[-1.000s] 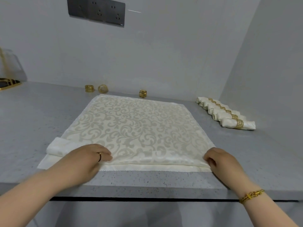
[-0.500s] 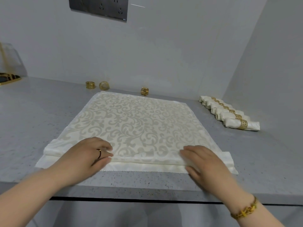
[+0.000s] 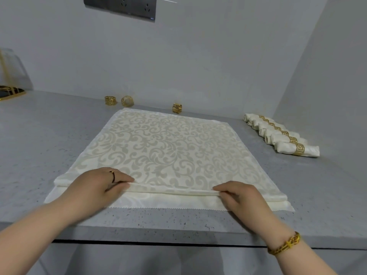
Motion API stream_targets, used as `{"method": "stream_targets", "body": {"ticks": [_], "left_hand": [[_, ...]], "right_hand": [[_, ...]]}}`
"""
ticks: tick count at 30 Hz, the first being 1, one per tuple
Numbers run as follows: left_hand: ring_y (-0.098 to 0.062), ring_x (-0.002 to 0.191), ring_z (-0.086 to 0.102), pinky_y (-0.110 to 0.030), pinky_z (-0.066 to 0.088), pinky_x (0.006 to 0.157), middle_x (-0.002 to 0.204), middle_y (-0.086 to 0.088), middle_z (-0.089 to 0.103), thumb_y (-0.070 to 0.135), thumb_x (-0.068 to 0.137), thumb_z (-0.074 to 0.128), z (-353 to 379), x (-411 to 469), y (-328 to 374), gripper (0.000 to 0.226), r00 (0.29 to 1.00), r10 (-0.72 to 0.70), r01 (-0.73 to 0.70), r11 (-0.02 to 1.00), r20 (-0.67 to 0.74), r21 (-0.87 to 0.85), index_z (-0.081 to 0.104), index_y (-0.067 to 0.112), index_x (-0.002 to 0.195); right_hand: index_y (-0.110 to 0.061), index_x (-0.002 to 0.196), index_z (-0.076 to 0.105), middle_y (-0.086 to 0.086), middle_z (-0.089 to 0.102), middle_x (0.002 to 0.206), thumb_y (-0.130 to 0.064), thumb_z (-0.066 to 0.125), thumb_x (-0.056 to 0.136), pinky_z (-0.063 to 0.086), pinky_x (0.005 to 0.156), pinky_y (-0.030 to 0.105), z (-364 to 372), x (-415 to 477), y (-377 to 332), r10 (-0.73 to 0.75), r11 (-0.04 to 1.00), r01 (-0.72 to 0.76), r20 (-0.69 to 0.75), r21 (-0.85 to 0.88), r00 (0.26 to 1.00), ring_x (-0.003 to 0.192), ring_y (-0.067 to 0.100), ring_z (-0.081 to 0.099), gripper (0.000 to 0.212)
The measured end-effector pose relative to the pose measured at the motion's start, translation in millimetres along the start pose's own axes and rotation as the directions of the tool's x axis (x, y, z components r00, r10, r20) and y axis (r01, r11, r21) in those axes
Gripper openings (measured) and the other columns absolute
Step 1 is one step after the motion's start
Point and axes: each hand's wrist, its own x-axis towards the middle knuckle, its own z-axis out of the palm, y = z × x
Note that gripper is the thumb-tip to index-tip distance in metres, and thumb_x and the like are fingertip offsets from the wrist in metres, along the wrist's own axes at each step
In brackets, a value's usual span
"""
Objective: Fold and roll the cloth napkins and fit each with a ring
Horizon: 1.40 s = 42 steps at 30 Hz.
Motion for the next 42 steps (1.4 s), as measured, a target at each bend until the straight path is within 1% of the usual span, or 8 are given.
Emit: {"method": "stream_targets", "body": {"ticks": [3,8,18,24,26,28,34,42], "left_hand": [[0.01,0.083,0.053,-0.004,0.036,0.071,0.085,0.031,0.057,0.021,0.087,0.057,-0.5,3.9,-5.3,0.033,0.998,-0.06,0.061,0.994,0.013,-0.092,0.049,0.053,0.081],[-0.005,0.07,0.055,-0.013,0.039,0.063,0.071,0.008,0.06,0.02,0.086,0.058,-1.9,15.2,-0.4,0.031,0.99,-0.127,0.133,0.984,0.056,-0.114,0.046,0.049,0.082],[-0.001,0.082,0.054,-0.017,0.041,0.074,0.108,0.038,0.042,0.021,0.083,0.062,0.8,24.6,-6.4,0.024,0.999,-0.028,0.029,0.999,0.034,-0.032,0.053,0.039,0.069],[0.006,0.073,0.049,-0.008,0.036,0.063,0.066,0.035,0.05,0.015,0.08,0.065,0.8,28.1,-11.0,0.033,0.993,0.101,-0.108,0.985,0.055,0.138,0.055,0.041,0.062],[0.008,0.074,0.044,-0.003,0.035,0.055,0.069,0.046,0.035,0.029,0.076,0.059,-2.8,25.5,-11.4,0.018,0.974,0.206,-0.221,0.958,0.095,0.185,0.066,0.031,0.06],[0.006,0.076,0.045,-0.008,0.042,0.05,0.075,0.043,0.037,0.047,0.084,0.041,-4.9,23.5,-17.1,0.041,0.959,0.265,-0.28,0.938,0.095,0.205,0.07,0.027,0.061],[0.009,0.084,0.042,0.003,0.018,0.088,0.087,0.043,0.046,0.068,0.086,0.025,-9.1,16.5,-25.5,0.065,0.952,0.295,-0.305,0.94,0.085,0.154,0.075,0.026,0.08],[0.008,0.095,0.044,-0.007,0.033,0.077,0.104,0.031,0.049,0.055,0.078,0.045,-7.6,30.5,-23.2,0.028,0.994,0.069,-0.075,0.994,0.08,0.082,0.058,0.037,0.063]], "right_hand": [[-0.014,0.1,0.069,-0.024,0.057,0.087,-0.007,0.055,0.088,0.036,0.078,-0.004,-2.9,2.1,5.7,0.093,0.991,-0.096,0.04,0.092,0.995,0.083,-0.018,0.054,0.02],[-0.031,0.085,0.057,-0.015,0.056,0.074,-0.01,0.051,0.09,0.041,0.066,0.008,-4.4,19.2,1.4,0.137,0.982,-0.151,0.124,0.113,0.983,0.067,0.003,0.052,0.022],[-0.024,0.074,0.053,-0.015,0.045,0.077,-0.007,0.054,0.086,0.036,0.068,0.008,1.3,28.7,8.0,0.03,0.997,-0.022,0.124,-0.069,0.992,0.068,0.0,0.043,0.021],[-0.013,0.064,0.062,-0.001,0.059,0.065,-0.014,0.044,0.074,0.032,0.065,0.017,1.0,25.1,14.0,-0.187,0.936,0.193,0.05,-0.296,0.981,0.066,0.007,0.045,0.021],[-0.015,0.066,0.067,-0.003,0.063,0.066,-0.018,0.043,0.076,0.038,0.066,0.022,-3.7,17.9,15.0,-0.213,0.912,0.234,0.098,-0.336,0.972,0.06,0.012,0.057,0.026],[-0.015,0.072,0.071,-0.005,0.068,0.072,-0.021,0.044,0.076,0.042,0.071,0.022,-8.5,8.2,16.8,-0.215,0.906,0.25,0.138,-0.341,0.967,0.063,0.012,0.062,0.028],[-0.016,0.072,0.071,-0.007,0.068,0.071,-0.029,0.046,0.075,0.038,0.08,0.021,-10.7,10.8,23.3,-0.25,0.903,0.269,0.1,-0.335,0.963,0.079,0.008,0.049,0.029],[-0.011,0.105,0.065,-0.013,0.053,0.091,-0.01,0.05,0.091,0.032,0.076,0.002,-9.8,30.3,23.5,0.062,0.996,-0.054,0.118,-0.069,0.991,0.094,0.004,0.044,0.021]]}}
